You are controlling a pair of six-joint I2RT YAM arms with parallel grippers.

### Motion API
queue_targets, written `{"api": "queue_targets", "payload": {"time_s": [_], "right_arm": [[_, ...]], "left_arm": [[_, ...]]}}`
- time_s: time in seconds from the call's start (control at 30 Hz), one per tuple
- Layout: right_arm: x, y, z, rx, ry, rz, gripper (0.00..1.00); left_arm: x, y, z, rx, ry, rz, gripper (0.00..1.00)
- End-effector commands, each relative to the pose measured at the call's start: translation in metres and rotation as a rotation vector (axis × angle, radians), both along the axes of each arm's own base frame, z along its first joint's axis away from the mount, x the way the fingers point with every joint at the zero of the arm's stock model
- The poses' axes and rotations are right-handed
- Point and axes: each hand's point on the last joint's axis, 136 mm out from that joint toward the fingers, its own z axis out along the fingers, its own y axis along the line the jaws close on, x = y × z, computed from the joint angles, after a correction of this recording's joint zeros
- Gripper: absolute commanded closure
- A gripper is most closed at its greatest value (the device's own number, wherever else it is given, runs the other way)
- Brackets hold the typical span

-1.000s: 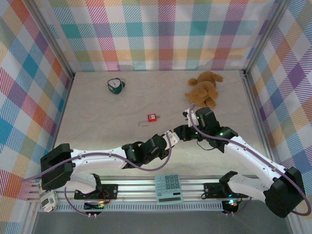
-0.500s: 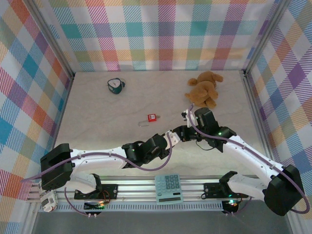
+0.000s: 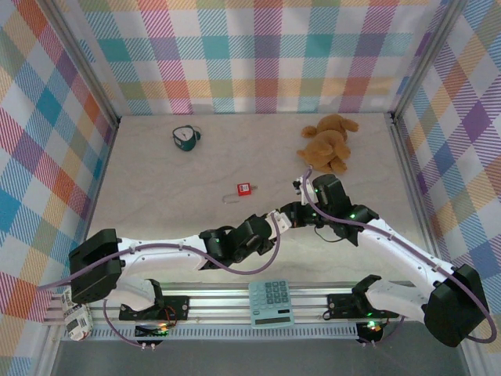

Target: Unlock with the key

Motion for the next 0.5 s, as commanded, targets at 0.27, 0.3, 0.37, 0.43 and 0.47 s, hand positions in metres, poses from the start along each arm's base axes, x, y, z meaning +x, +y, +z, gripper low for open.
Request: {"api": "queue_targets", "payload": {"time_s": [0.27, 0.3, 0.37, 0.43, 0.47], "right_arm": [[-0.010, 0.014, -0.019, 0.067, 0.139, -0.093, 1.00], [-0.010, 0.015, -0.019, 0.079, 0.149, -0.095, 1.00], [-0.011, 0.018, -0.019, 0.098, 0.170, -0.096, 1.00], [-0.012, 0.021, -0.018, 0.119, 0.186, -0.092, 1.00], [-0.012, 0.023, -0.019, 0.127, 0.197, -0.089, 1.00]], "left_arm": [[0.026, -0.015, 0.034, -0.039, -0.194, 0.062, 0.82], [0.027, -0.016, 0.034, -0.038, -0.207, 0.063, 0.82], [0.027, -0.018, 0.034, -0.035, -0.233, 0.057, 0.82], [0.025, -0.021, 0.033, -0.025, -0.259, 0.050, 0.82], [0.024, -0.022, 0.032, -0.018, -0.269, 0.044, 0.82]]}}
